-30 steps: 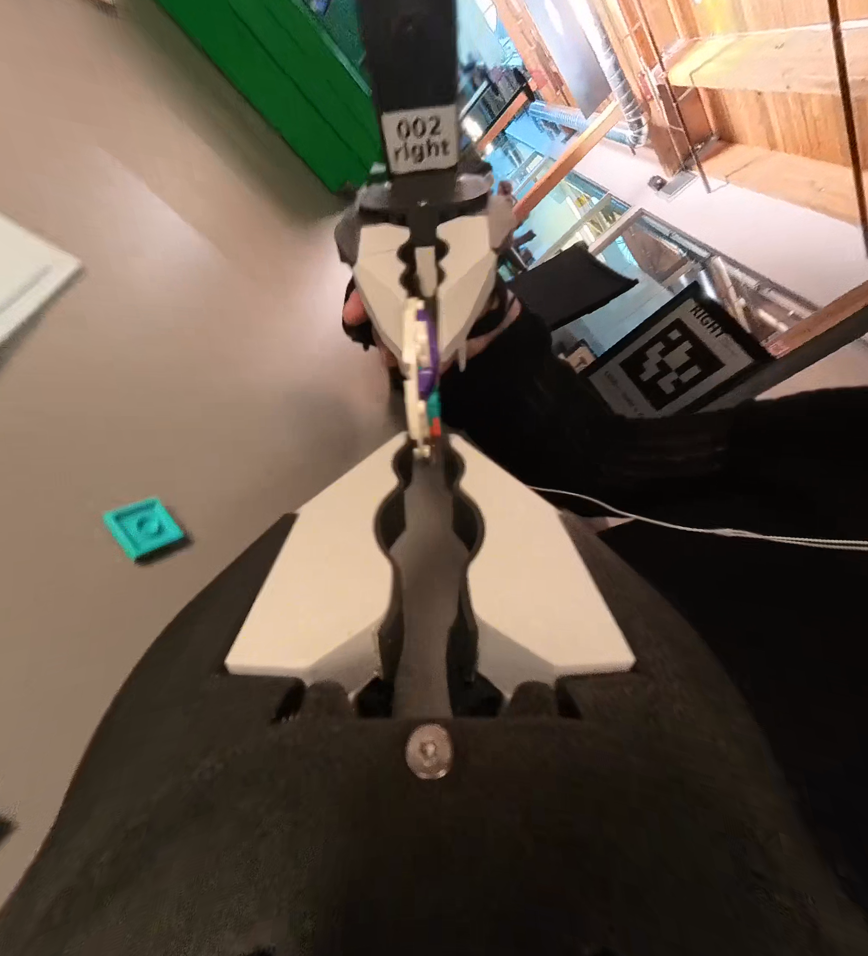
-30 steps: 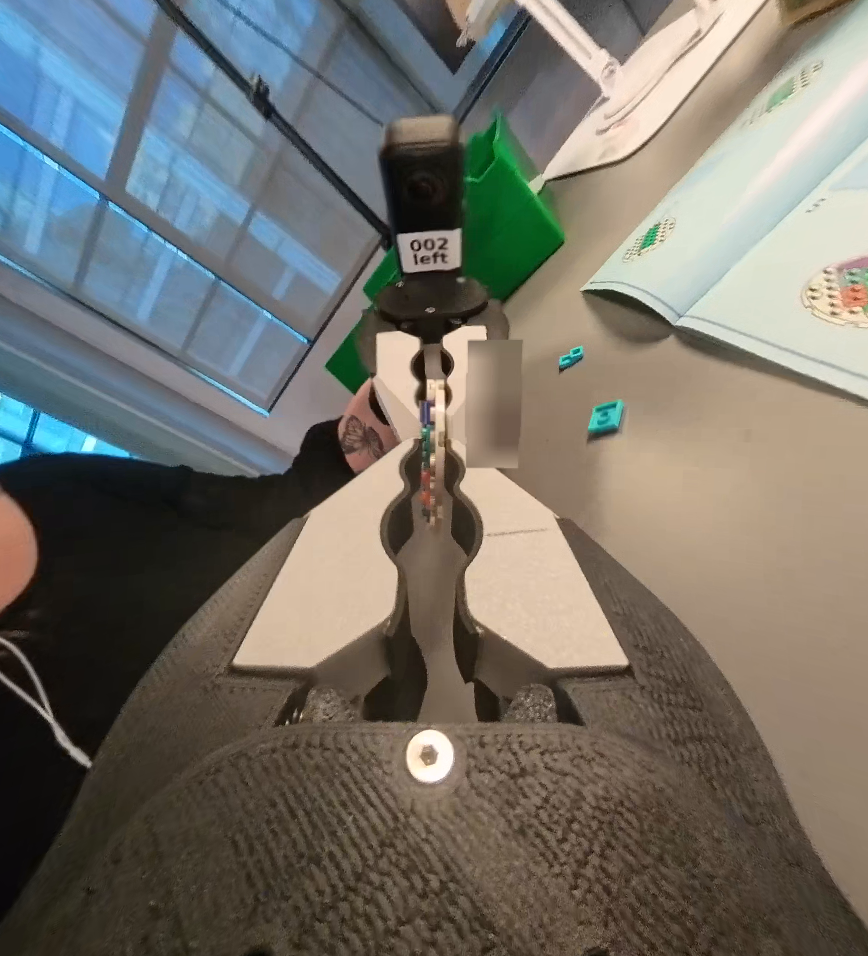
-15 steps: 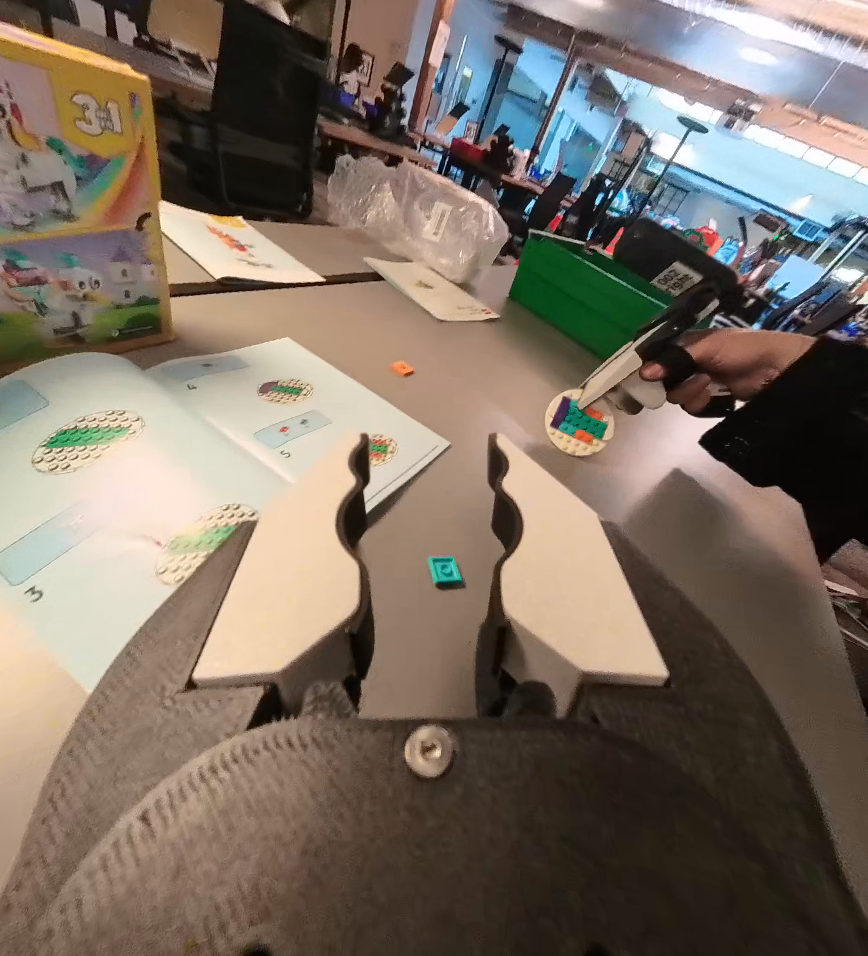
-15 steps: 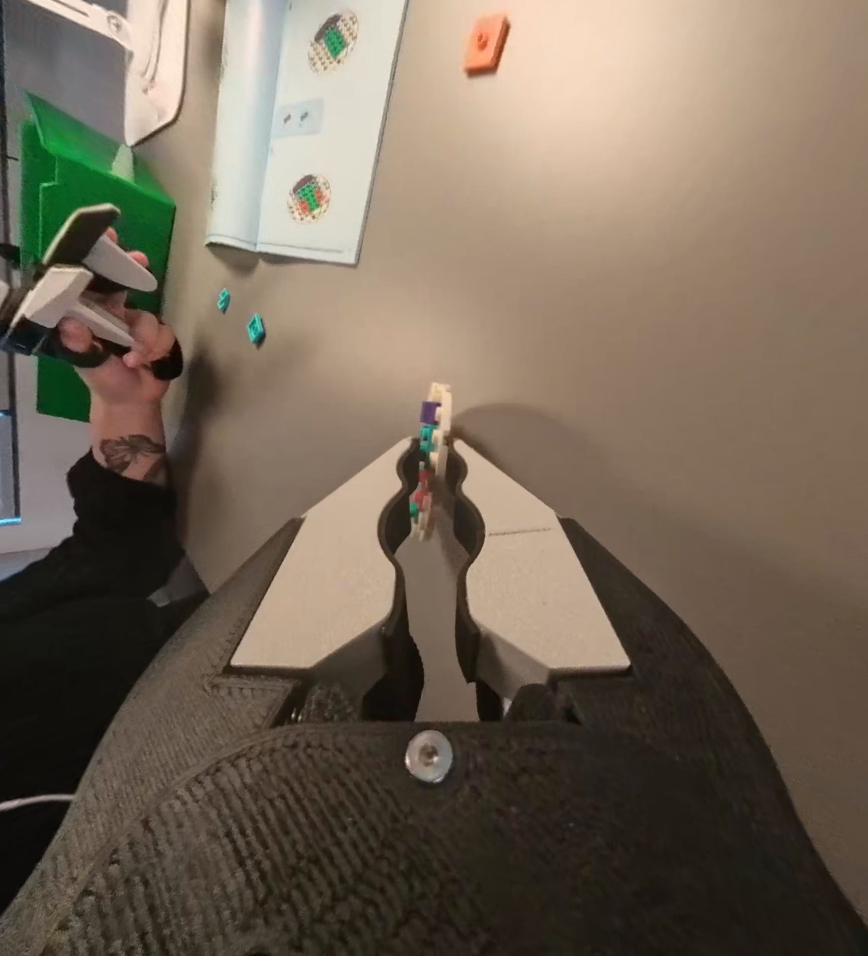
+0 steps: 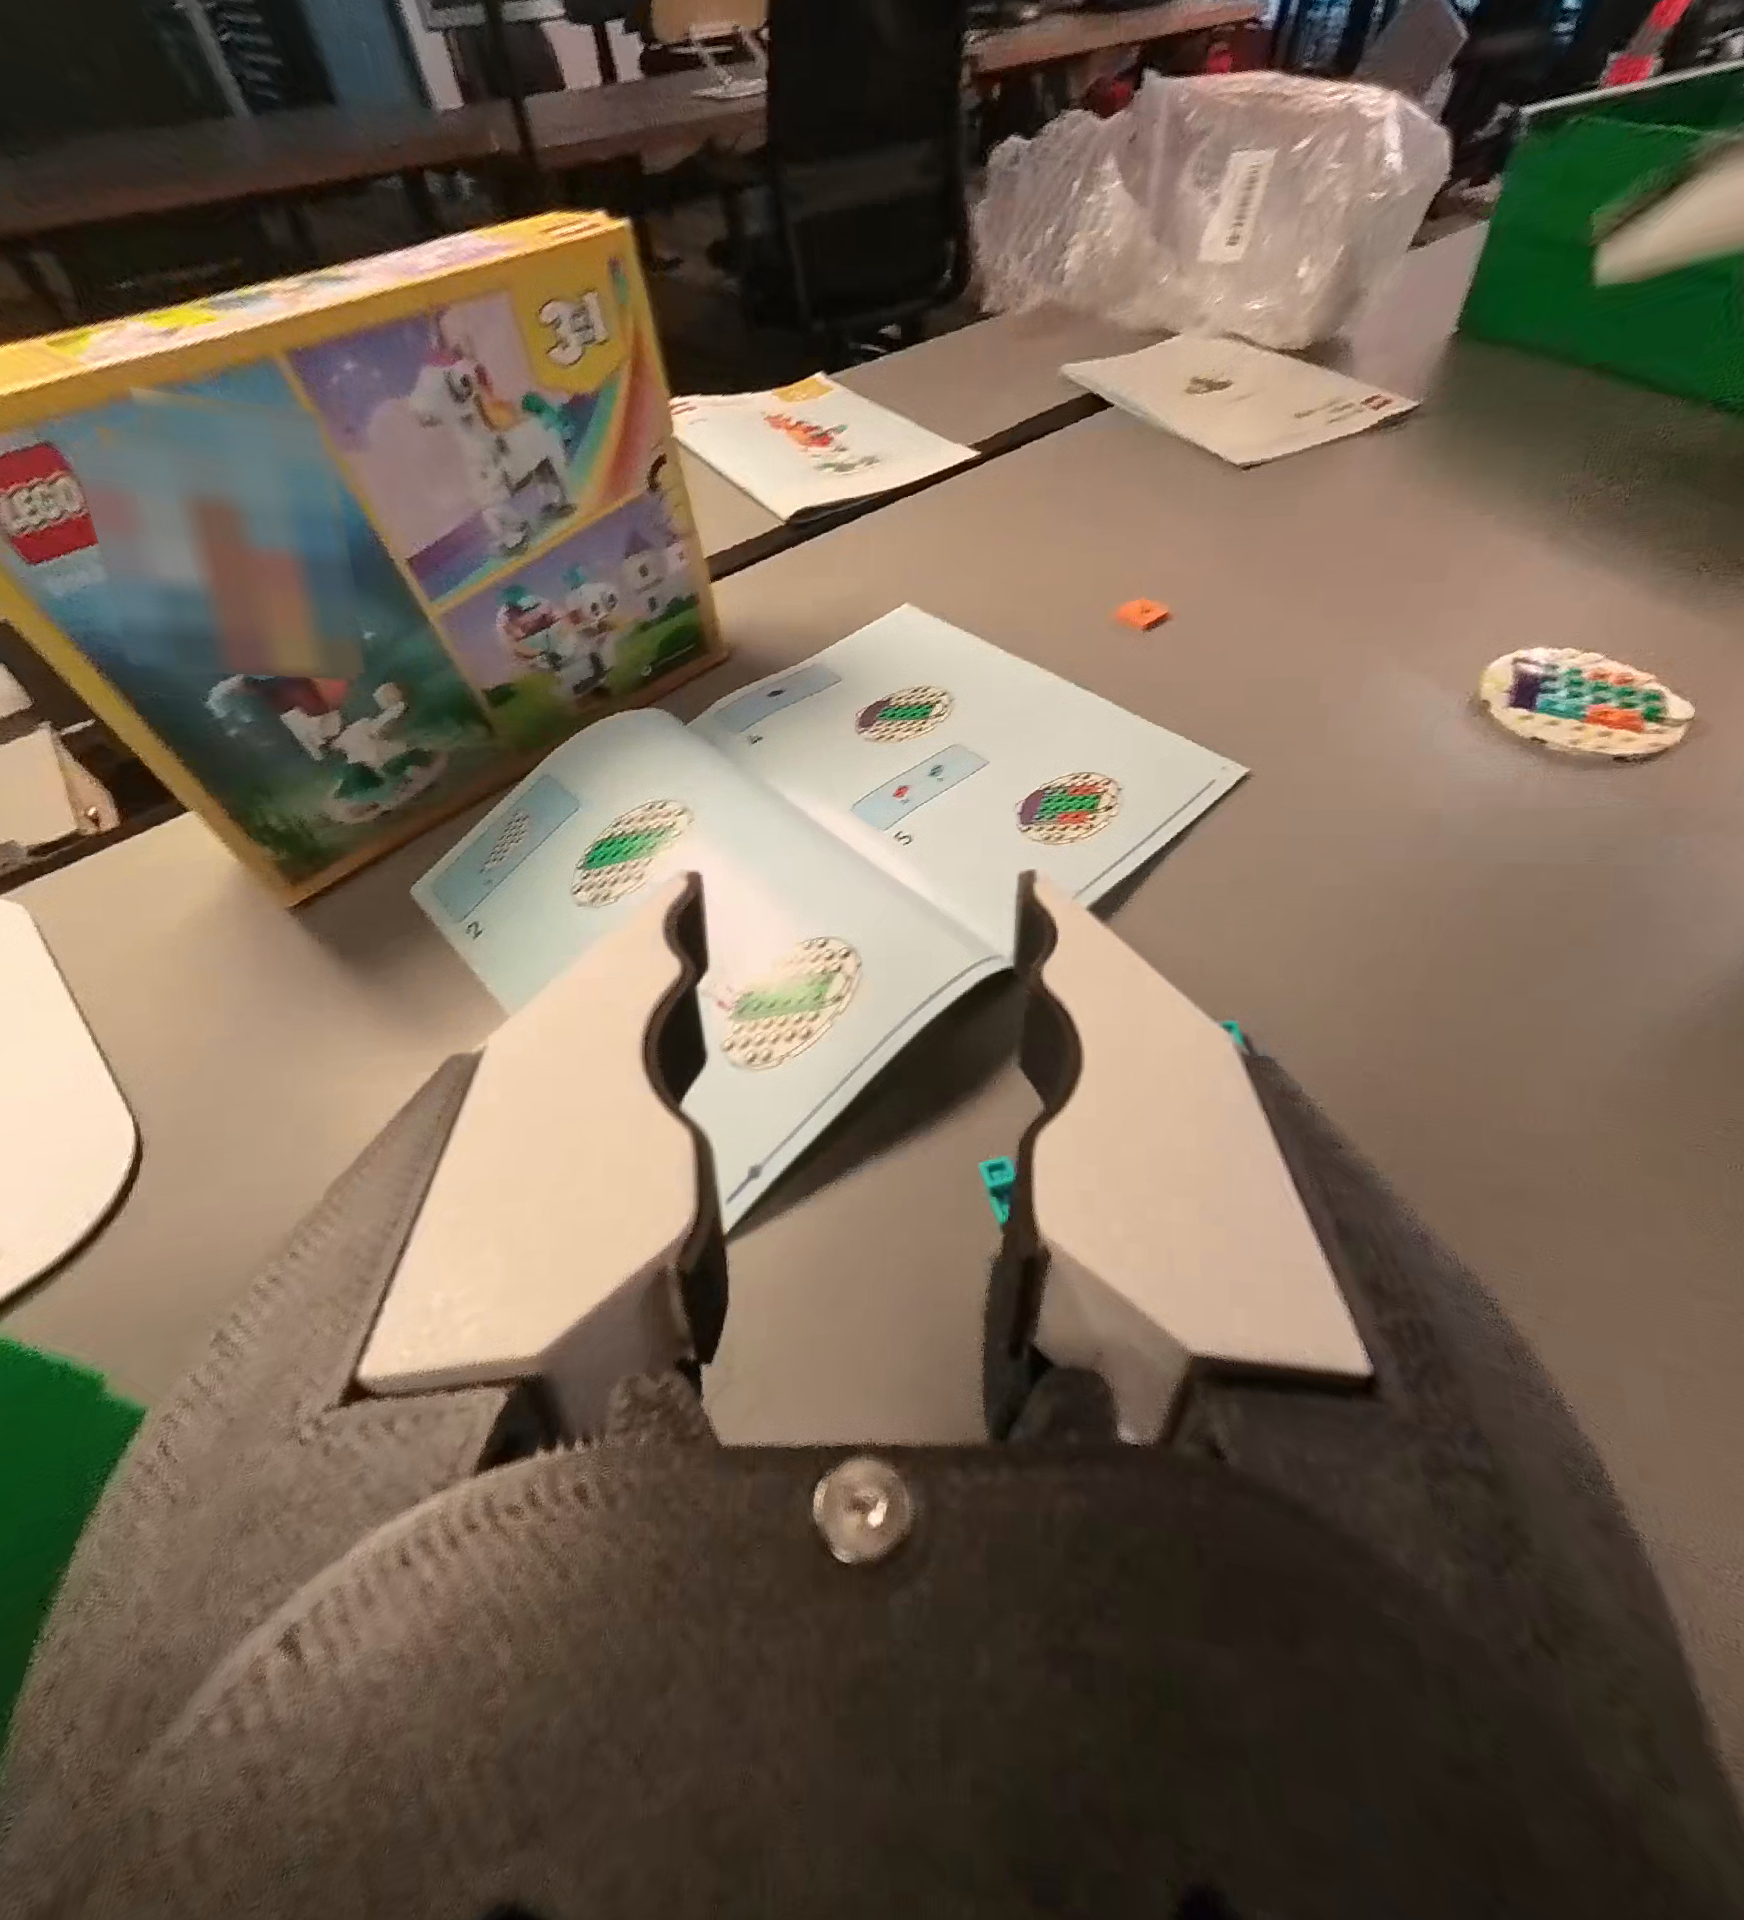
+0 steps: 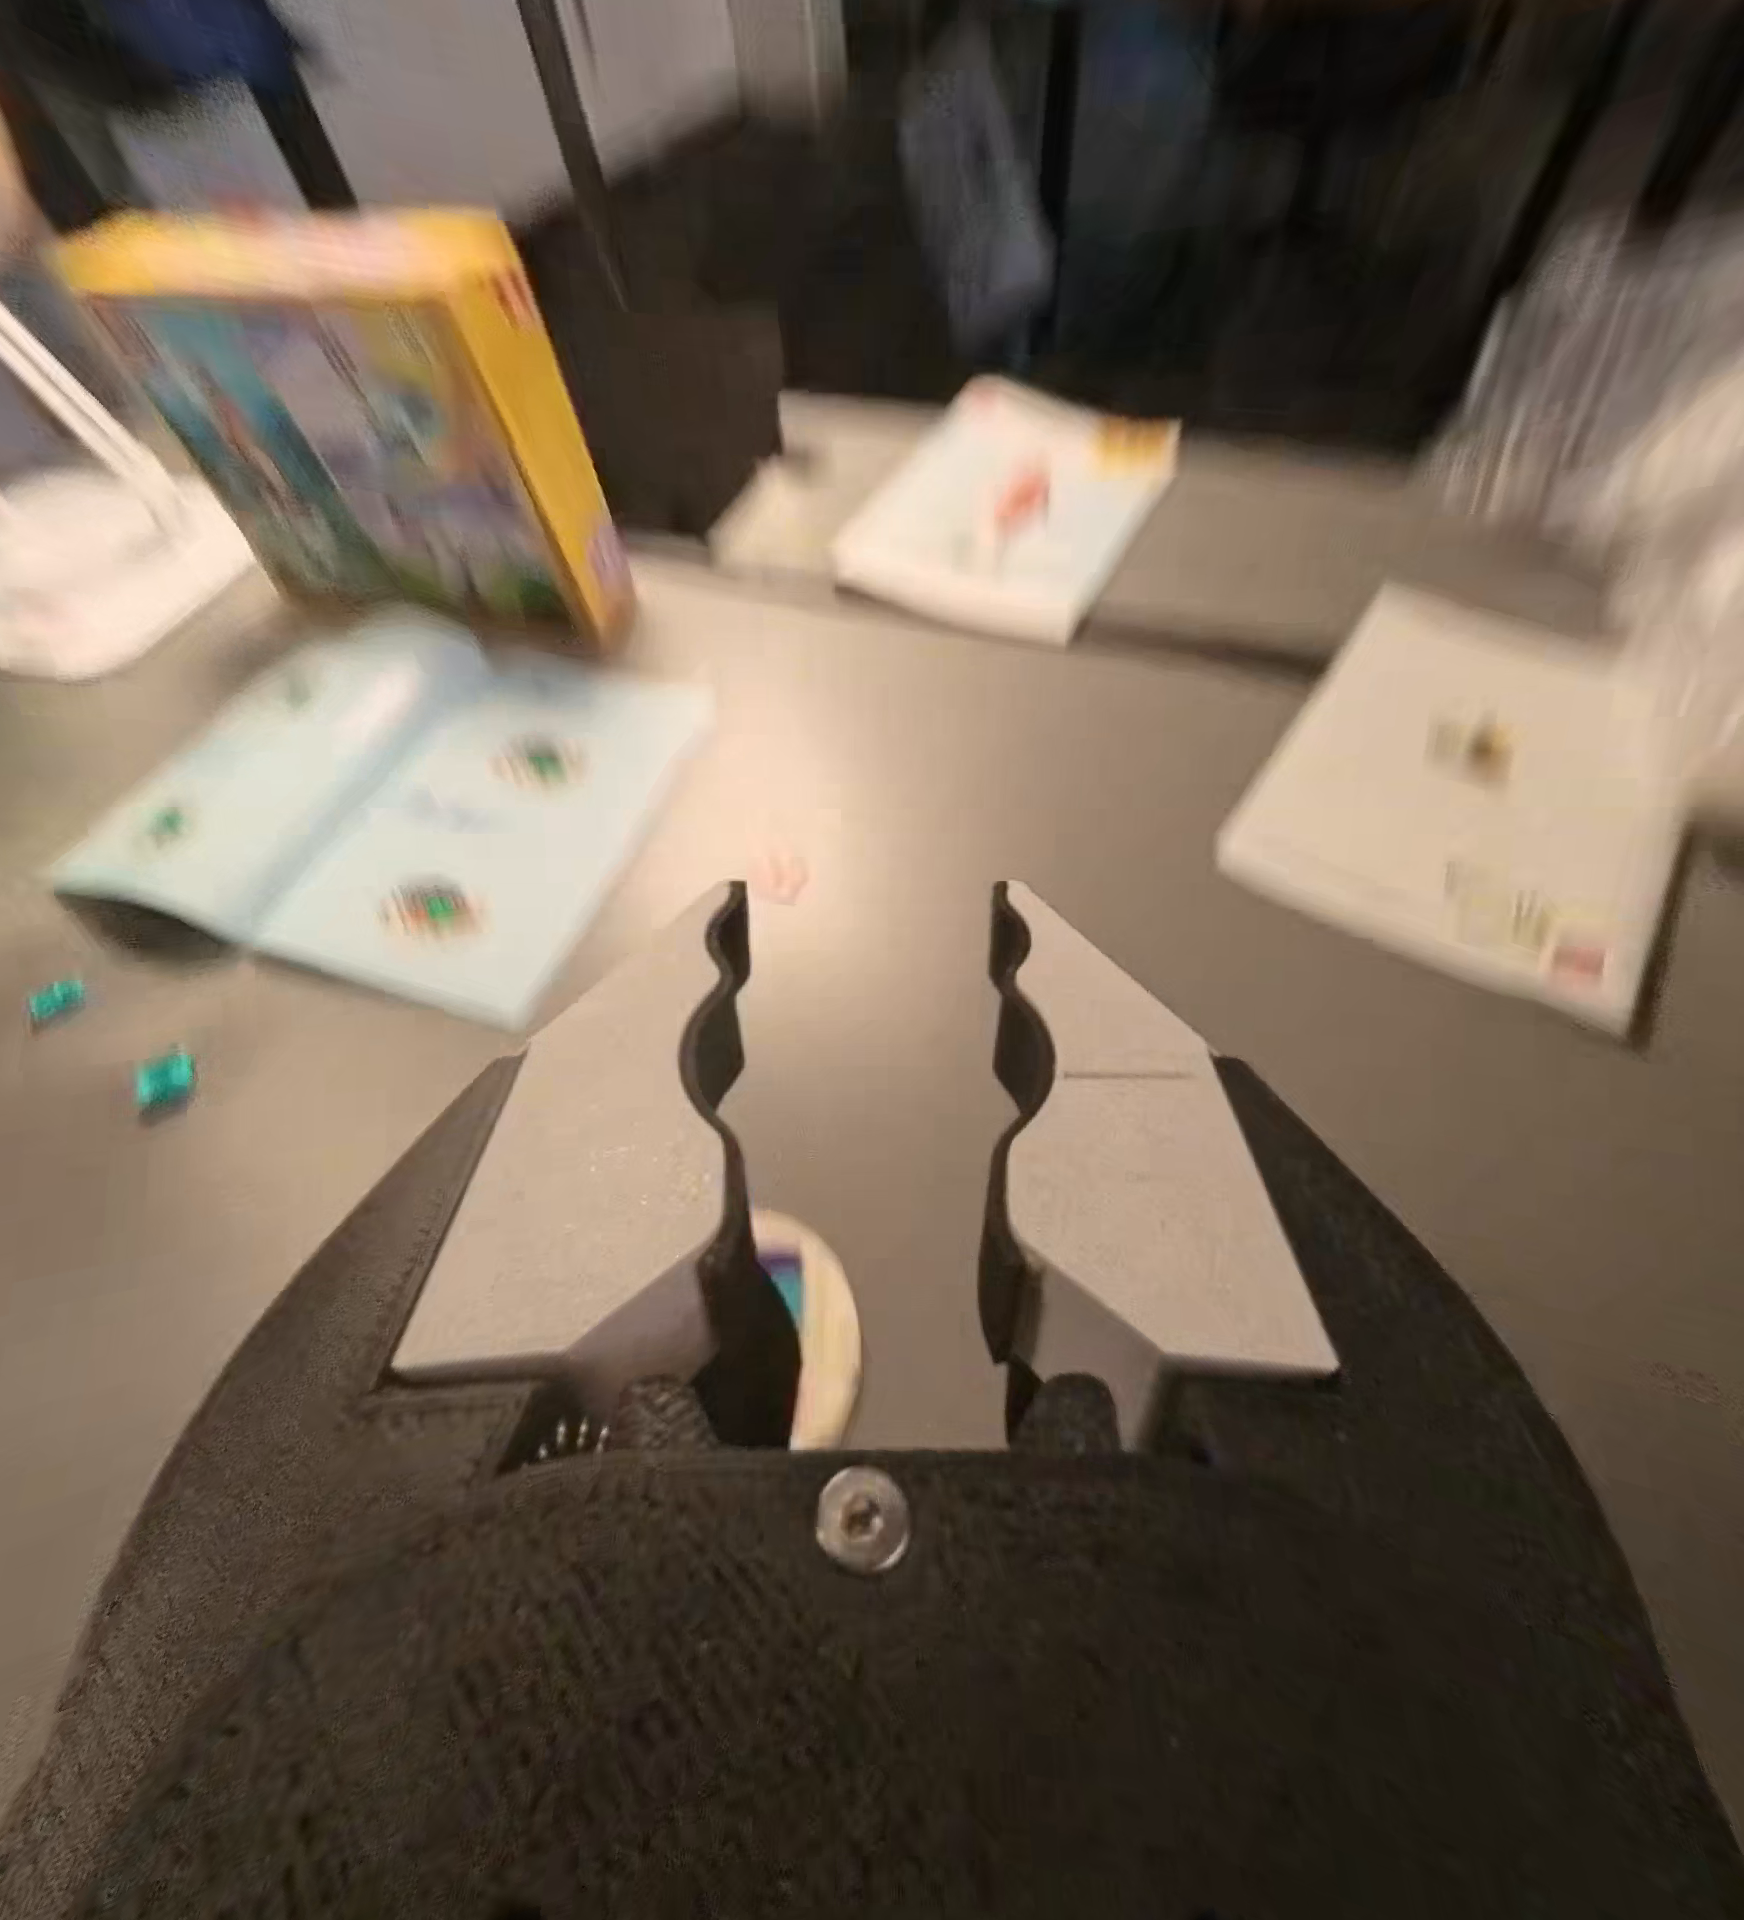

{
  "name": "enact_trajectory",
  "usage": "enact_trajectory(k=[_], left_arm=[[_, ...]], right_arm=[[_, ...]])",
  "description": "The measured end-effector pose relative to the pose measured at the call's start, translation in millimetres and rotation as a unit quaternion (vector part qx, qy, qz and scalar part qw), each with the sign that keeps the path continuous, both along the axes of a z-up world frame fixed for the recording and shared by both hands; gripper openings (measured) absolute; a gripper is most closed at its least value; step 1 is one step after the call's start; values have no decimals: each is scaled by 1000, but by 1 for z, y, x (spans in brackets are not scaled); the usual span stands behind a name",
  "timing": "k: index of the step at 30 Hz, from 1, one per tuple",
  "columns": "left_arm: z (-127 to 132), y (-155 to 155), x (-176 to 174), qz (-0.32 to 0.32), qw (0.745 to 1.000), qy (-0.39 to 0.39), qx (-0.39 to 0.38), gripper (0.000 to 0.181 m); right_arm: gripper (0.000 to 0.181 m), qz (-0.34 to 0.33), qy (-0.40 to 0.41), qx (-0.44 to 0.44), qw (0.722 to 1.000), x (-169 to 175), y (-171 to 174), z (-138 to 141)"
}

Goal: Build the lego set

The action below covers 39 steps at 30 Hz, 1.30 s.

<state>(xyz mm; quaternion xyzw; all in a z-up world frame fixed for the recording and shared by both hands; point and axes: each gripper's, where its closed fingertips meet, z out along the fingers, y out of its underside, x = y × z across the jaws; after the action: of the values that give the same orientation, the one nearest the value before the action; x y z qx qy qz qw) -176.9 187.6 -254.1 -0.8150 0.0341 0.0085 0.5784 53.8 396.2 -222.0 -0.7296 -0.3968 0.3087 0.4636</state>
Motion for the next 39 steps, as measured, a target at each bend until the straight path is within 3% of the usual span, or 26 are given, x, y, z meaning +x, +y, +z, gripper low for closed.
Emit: enact_trajectory(k=[2, 4, 6, 10, 14, 16, 20, 24, 27, 30, 34, 39], left_arm=[[-1, 4, 8, -13, 1000, 13, 3, 60], [-4, 8, 17, -24, 1000, 11, 8, 61], [-6, 13, 28, -37, 999, -4, 6, 64], [-15, 9, 36, -43, 999, 23, -6, 65], [-20, 8, 42, -53, 997, 49, -25, 67], [-27, 14, 44, -41, 995, 62, -69, 66], [-36, 41, 65, -100, 979, 108, -140, 64], [-61, 61, 69, -186, 933, 189, -245, 60], [-76, 66, 75, -257, 897, 193, -304, 47], [-78, 69, 83, -311, 879, 180, -313, 35], [-83, 70, 78, -318, 867, 179, -339, 33], [-85, 65, 75, -336, 862, 164, -344, 12]], right_arm=[[46, -2, 98, 94, 991, -26, -16, 40], [44, 8, 175, 163, 971, -53, -37, 59], [19, 12, 216, 213, 953, -73, -52, 56], [17, -36, 213, 238, 947, -93, -46, 17], [15, 6, 209, 304, 930, -93, -59, 28], [13, -10, 206, 291, 934, -91, -52, 23], [12, -7, 213, 283, 935, -93, -52, 23], [12, 3, 211, 288, 934, -98, -55, 23], [11, 1, 214, 285, 935, -97, -55, 23], [11, -5, 222, 271, 937, -95, -51, 22], [11, -3, 219, 267, 939, -97, -50, 20], [11, 0, 216, 268, 939, -99, -51, 20]])
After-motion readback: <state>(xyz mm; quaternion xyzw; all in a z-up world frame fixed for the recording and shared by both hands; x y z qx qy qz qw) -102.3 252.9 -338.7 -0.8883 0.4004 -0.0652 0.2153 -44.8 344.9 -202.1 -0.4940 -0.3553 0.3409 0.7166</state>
